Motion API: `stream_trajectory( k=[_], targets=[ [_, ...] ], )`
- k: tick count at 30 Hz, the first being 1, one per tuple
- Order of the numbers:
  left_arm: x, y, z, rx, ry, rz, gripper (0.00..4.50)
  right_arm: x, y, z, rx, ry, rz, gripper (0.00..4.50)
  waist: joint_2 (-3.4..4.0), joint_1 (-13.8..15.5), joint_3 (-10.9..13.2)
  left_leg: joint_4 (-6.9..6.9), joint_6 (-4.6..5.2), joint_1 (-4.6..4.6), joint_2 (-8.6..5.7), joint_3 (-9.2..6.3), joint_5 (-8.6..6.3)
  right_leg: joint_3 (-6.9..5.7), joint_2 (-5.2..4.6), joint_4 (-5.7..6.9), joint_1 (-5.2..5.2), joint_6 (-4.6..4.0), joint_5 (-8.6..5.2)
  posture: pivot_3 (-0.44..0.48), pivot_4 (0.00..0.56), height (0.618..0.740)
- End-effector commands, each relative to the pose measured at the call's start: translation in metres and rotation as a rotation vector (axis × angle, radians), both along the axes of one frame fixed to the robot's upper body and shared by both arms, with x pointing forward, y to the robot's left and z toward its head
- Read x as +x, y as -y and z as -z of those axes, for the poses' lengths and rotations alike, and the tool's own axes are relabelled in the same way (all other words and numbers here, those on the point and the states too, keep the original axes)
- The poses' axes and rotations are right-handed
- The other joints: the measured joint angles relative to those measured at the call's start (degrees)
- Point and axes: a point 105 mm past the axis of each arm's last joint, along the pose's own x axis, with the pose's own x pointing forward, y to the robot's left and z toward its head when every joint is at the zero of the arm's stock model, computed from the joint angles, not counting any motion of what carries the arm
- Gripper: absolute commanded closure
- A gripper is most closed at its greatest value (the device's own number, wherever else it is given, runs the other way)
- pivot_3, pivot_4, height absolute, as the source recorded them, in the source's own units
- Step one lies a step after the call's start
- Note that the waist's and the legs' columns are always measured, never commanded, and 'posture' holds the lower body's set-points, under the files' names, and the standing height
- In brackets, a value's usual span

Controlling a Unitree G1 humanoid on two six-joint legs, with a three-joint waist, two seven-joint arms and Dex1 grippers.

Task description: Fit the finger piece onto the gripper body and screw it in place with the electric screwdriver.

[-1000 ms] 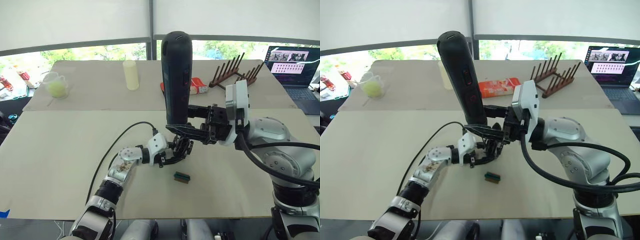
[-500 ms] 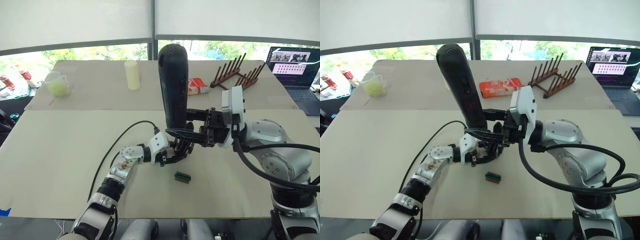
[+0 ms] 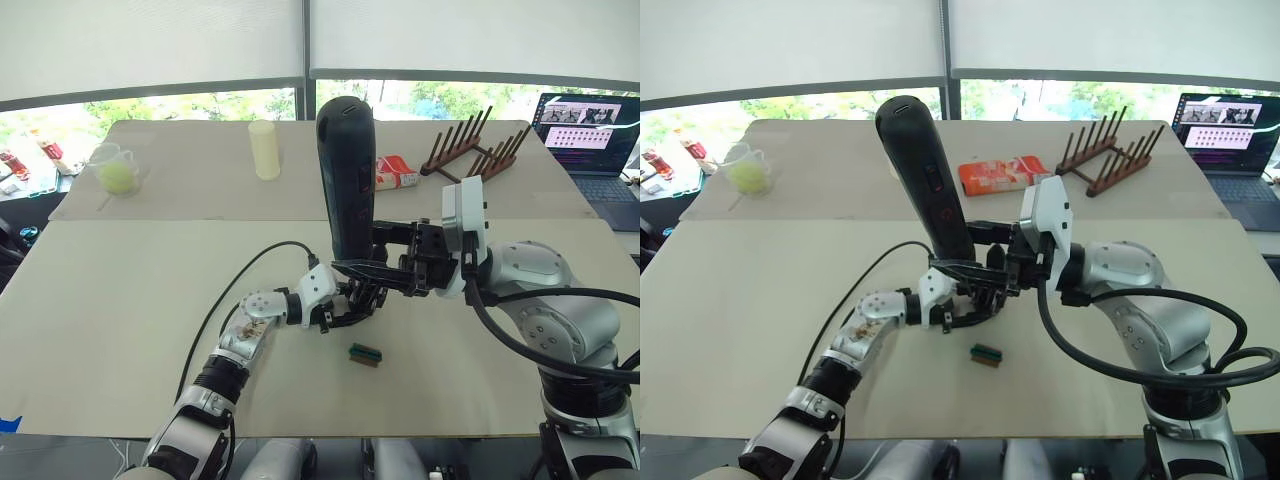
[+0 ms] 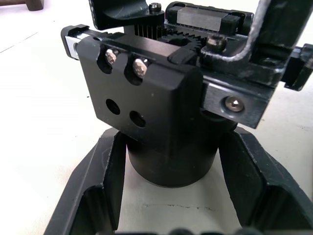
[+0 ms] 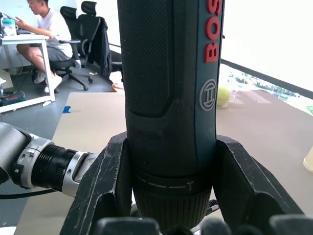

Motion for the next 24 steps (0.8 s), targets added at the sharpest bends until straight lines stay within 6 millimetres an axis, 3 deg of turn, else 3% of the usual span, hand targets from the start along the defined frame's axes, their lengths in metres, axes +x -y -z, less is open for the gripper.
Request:
stream_trajectory(
  k=[1, 24],
  targets=[
    [-0.0017, 0.0036, -0.0042, -0.013, 0.015, 0.013, 2.22, -0.0049, 0.0013, -0.0202, 0.046, 0.091, -0.008, 2.6, 0.0, 0.0, 0.0, 0.0, 0.0, 0.0, 0.0, 0.0, 0.0, 0.0, 0.0, 0.0, 0.0, 0.0, 0.0, 0.0, 0.15, 0.74],
    [-0.0019, 0.0047, -0.0065, -0.018, 0.021, 0.016, 2.22, -0.0006, 0.0019, -0.0197, 0.035, 0.085, 0.002, 2.6, 0.0, 0.0, 0.0, -0.02, 0.0, 0.0, 0.0, 0.0, 0.0, 0.0, -0.01, -0.01, -0.01, 0.0, 0.0, 0.0, 0.15, 0.74]
  ],
)
